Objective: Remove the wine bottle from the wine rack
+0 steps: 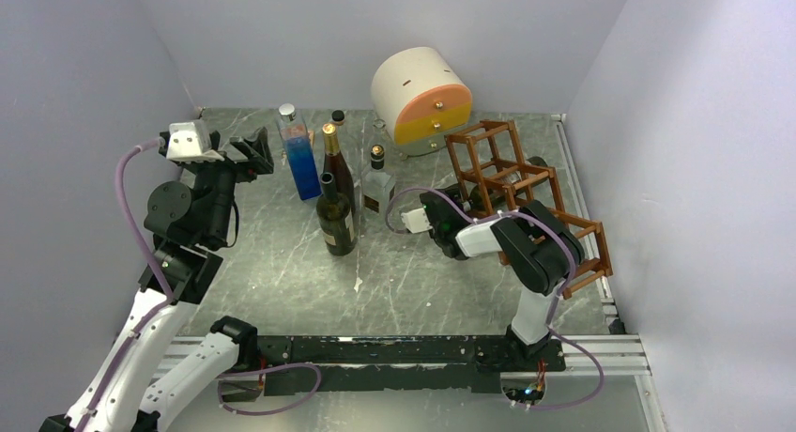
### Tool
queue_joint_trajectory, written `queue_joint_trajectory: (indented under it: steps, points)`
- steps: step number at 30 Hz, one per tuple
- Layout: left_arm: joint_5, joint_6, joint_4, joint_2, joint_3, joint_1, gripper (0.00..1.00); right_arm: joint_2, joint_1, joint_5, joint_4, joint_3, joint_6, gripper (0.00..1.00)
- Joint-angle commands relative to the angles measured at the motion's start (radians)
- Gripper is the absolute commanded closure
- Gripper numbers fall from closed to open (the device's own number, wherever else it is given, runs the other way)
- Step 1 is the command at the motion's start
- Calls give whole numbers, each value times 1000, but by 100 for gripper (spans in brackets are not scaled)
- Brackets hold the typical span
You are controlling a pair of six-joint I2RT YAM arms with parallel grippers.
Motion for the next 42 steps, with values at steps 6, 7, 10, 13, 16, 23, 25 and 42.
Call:
queue_joint_trajectory:
  steps: [6, 7, 10, 13, 16, 23, 25, 42]
  points:
    - [13, 9, 28, -12, 1, -10, 6, 48, -13, 29, 98, -7, -25, 37]
    - [14, 11, 29, -13, 0, -11, 6, 46, -13, 28, 93, -8, -26, 39]
    - [11, 11, 29, -13, 1, -11, 6, 41, -12, 27, 100, -19, -37, 44]
    - [13, 12, 29, -11, 0, -11, 6, 41, -3, 40, 119, -31, -46, 62]
    - [14, 11, 29, -9, 0, -10, 6, 40, 2, 49, 108, -28, -33, 78]
    - [16, 10, 29, -11, -1, -11, 6, 18, 25, 101, 162, -46, -90, 94]
    - [18, 10, 28, -9, 1, -11, 6, 8, 37, 130, 186, -51, -115, 100]
    - [23, 8, 27, -13, 1, -11, 6, -80, 207, 252, 96, -86, -71, 100]
